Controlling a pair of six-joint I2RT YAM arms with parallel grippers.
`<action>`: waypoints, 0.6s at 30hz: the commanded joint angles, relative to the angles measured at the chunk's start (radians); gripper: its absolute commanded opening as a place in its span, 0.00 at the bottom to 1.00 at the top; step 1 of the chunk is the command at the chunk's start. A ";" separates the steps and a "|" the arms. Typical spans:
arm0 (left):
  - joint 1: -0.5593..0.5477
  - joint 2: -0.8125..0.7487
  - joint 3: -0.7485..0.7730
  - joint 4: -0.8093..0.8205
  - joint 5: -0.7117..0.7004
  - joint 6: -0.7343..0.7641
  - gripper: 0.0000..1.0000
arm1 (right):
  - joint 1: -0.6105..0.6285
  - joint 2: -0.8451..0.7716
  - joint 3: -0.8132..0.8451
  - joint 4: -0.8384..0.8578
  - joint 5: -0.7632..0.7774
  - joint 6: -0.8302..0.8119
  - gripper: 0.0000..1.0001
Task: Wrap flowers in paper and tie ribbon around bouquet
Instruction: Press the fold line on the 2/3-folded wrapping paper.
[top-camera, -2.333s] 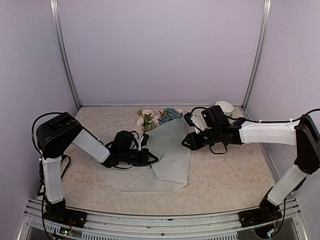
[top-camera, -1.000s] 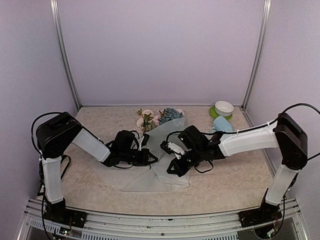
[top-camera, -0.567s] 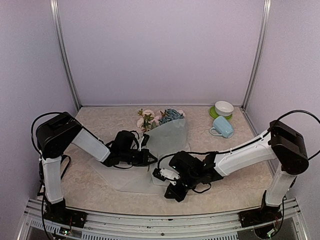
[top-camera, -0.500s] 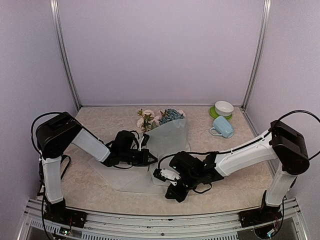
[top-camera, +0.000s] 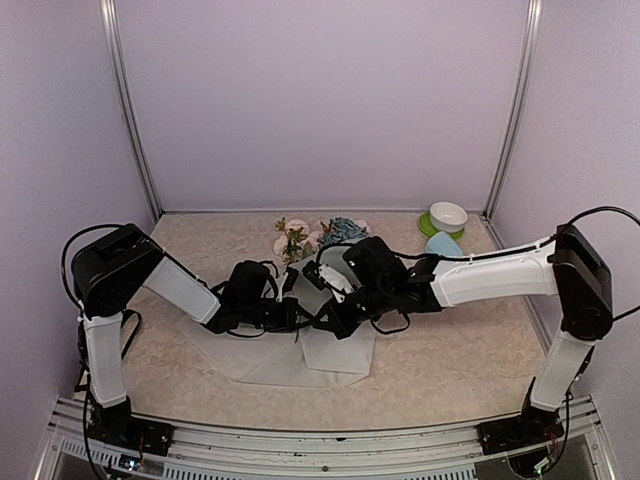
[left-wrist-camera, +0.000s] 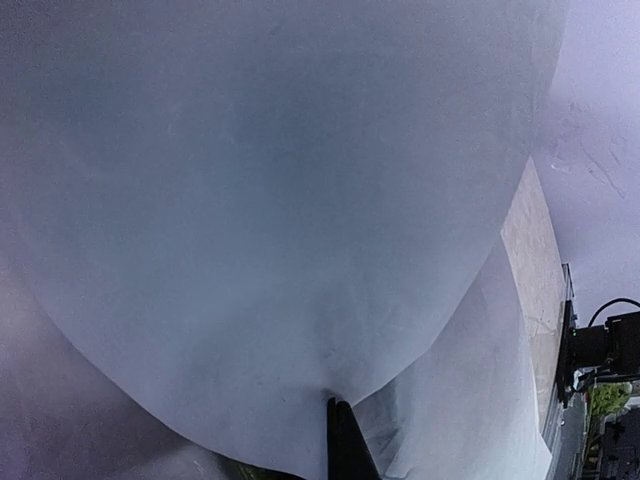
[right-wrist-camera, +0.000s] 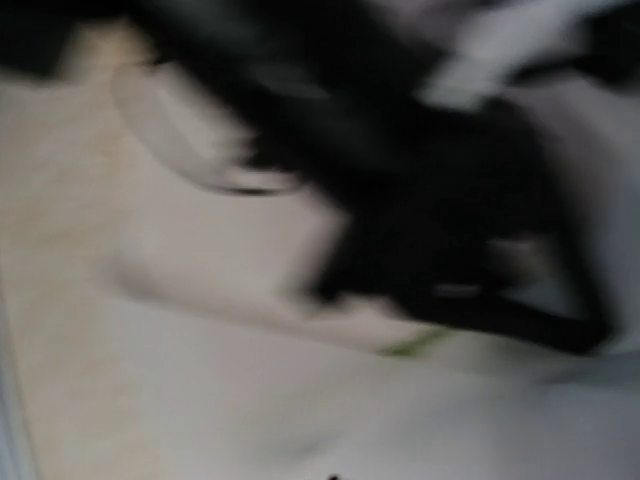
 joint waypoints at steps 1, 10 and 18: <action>-0.001 -0.019 0.000 -0.063 -0.031 0.018 0.00 | -0.049 0.137 0.004 0.035 -0.029 0.030 0.00; -0.013 -0.196 -0.033 -0.087 -0.193 0.007 0.50 | -0.057 0.235 -0.074 0.063 -0.044 0.095 0.00; -0.104 -0.576 -0.138 -0.328 -0.503 -0.079 0.61 | -0.057 0.241 -0.098 0.093 -0.062 0.106 0.00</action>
